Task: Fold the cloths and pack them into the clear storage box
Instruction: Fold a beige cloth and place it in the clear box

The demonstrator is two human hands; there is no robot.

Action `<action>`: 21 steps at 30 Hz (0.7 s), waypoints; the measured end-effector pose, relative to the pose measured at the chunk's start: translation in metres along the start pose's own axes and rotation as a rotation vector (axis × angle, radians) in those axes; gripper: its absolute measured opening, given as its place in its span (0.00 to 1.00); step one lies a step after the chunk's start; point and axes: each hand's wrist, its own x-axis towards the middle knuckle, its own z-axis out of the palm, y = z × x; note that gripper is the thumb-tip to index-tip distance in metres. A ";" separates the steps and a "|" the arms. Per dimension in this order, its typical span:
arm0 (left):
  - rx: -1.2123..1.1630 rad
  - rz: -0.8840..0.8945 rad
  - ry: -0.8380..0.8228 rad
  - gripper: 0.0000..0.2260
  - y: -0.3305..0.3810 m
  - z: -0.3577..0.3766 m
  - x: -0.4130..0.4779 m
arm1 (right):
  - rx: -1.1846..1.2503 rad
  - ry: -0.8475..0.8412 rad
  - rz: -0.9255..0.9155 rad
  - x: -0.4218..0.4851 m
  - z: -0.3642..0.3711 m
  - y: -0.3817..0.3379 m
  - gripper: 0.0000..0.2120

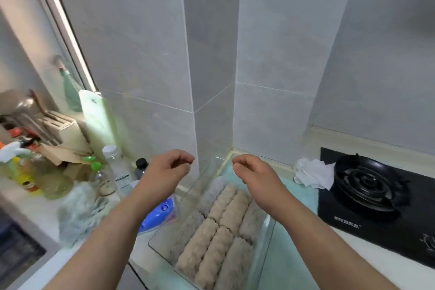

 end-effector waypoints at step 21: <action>0.025 -0.242 1.112 0.15 0.004 -0.210 -0.504 | -0.003 -0.855 -0.526 -0.282 0.250 -0.137 0.09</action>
